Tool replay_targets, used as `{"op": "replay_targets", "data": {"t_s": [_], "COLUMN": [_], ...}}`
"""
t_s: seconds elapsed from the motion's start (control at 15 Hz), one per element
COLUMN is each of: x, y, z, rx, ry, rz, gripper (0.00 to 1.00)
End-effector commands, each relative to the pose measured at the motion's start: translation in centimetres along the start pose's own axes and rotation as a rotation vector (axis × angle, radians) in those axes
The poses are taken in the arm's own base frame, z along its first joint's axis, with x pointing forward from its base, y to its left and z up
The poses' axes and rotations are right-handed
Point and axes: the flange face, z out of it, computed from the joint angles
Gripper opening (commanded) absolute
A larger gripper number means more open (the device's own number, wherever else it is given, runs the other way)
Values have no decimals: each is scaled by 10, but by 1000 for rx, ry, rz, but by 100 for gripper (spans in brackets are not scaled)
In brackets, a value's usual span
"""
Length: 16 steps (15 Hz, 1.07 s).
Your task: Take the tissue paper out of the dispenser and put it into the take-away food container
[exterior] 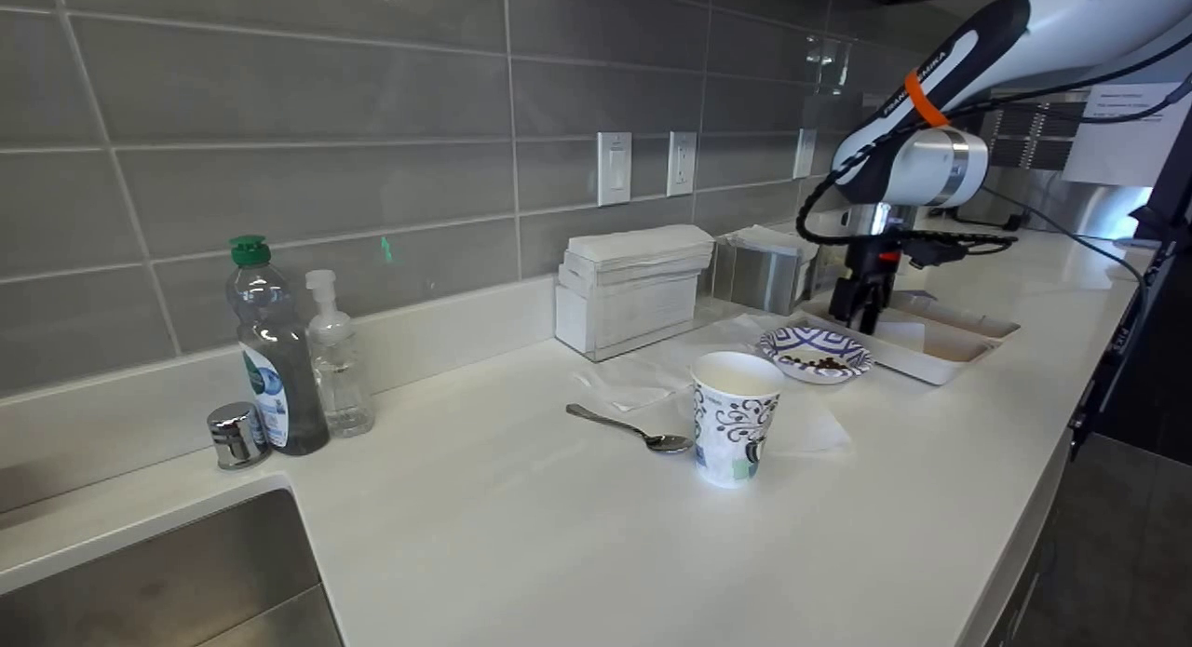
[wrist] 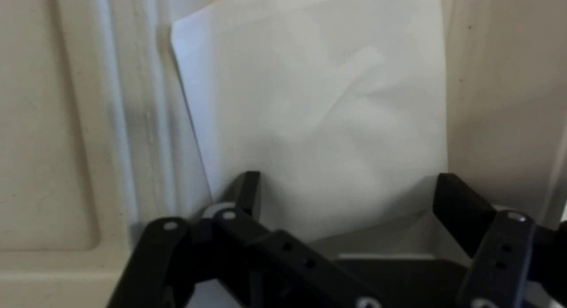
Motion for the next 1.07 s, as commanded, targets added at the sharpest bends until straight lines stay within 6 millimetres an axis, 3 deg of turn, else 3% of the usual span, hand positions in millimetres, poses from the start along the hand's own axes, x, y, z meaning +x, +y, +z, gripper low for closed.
{"op": "replay_targets", "data": {"t_s": [0.0, 0.6, 1.0], "x": [-5, -7, -42], "y": [-2, 3, -5], "z": [2, -8, -85], "rx": [14, 9, 4], "ry": [48, 140, 122], "rz": [18, 69, -19], "gripper": [100, 100, 100]}}
